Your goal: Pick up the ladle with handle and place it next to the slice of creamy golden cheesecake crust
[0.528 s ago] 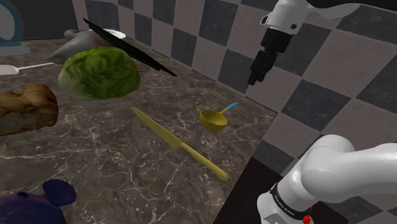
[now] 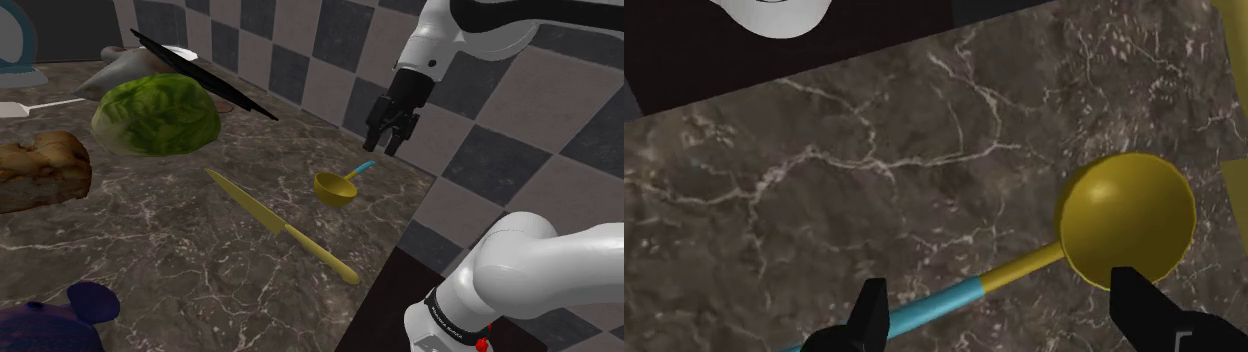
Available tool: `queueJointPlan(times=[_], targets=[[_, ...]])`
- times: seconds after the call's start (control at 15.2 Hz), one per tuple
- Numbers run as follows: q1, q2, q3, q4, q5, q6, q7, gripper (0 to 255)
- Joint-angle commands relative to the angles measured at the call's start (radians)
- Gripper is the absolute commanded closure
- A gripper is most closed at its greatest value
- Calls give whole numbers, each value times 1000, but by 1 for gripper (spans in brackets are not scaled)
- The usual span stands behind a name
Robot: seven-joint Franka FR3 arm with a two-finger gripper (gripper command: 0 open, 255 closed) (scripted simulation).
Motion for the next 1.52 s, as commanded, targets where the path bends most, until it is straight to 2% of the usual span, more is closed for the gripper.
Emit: queueJointPlan(times=[0.0,0.13,0.66,1.19,1.25,1.45], targets=[[4,-4,13,-47,94,28,74,0],[12,5,25,-85,185,66,137,0],[32,-2,69,-180,233,162,135,0],[32,-2,69,-179,232,162,135,0],[32,-2,69,-179,232,162,135,255],[32,-2,69,-179,232,162,135,255]])
